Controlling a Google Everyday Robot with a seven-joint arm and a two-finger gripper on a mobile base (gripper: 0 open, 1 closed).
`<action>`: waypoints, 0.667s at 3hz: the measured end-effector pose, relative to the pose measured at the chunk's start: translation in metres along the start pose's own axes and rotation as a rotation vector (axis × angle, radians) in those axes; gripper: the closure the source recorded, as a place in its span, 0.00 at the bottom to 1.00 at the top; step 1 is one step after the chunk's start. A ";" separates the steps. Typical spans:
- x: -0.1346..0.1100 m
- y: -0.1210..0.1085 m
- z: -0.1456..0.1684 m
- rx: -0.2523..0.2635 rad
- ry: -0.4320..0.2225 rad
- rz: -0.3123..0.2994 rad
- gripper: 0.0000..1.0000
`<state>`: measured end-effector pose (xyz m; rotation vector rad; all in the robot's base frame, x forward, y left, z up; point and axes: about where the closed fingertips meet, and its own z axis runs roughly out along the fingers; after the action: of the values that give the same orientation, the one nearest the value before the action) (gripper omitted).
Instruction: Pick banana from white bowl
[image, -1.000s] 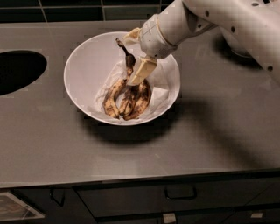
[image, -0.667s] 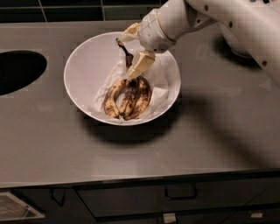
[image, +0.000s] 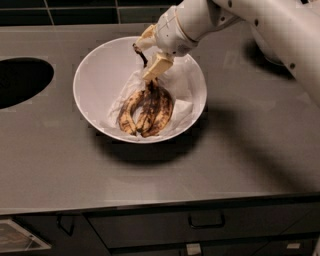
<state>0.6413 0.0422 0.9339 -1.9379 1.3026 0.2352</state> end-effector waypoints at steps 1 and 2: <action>-0.002 -0.004 0.002 -0.004 0.000 -0.006 0.46; -0.002 -0.004 0.002 -0.004 0.000 -0.007 0.60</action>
Offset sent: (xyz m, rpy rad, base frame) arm 0.0050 0.0004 0.0071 -0.0052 -0.0101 0.0028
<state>0.6440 0.0451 0.9355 -1.9453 1.2960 0.2350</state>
